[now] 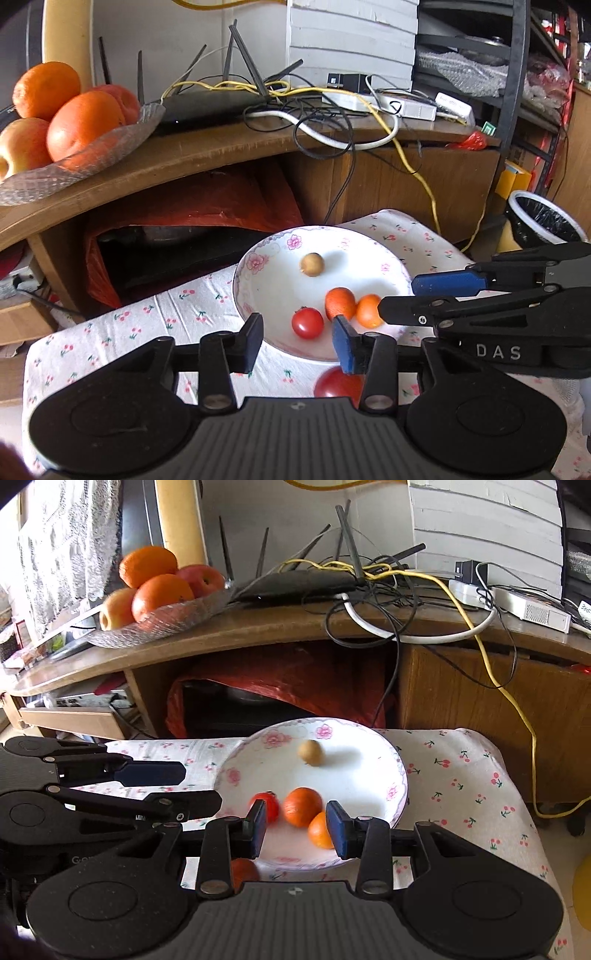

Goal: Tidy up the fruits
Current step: 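Move the left gripper to the red tomato while the right moves to the brown round fruit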

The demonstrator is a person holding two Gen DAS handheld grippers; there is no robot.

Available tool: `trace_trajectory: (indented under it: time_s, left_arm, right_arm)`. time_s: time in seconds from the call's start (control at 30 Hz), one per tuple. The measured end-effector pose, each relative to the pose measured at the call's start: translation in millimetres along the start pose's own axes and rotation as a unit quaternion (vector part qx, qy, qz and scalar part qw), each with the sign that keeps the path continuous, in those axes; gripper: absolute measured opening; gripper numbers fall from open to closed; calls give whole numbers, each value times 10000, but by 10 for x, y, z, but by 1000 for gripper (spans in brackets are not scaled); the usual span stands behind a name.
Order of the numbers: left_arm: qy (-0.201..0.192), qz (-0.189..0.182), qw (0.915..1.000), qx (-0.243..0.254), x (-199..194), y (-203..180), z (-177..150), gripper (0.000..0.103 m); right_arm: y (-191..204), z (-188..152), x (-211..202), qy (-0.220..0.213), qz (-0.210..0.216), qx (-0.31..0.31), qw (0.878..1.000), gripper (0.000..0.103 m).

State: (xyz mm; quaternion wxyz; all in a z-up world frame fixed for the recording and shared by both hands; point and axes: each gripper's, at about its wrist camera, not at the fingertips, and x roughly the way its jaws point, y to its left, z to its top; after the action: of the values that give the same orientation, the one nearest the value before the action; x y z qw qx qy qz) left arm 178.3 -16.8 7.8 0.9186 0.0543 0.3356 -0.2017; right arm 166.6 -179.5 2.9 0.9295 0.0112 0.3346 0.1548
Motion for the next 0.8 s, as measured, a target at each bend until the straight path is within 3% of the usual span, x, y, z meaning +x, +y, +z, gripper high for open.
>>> trace_trajectory:
  time_s: [0.4, 0.8]
  left_arm:
    - [381, -206, 9986, -304, -462, -116, -461, 54]
    - [892, -434, 9950, 81, -273, -237, -720, 54]
  right_arm:
    - [171, -361, -497, 388, 28, 277, 9989, 37]
    - [259, -485, -118, 783, 312, 28, 9964, 37]
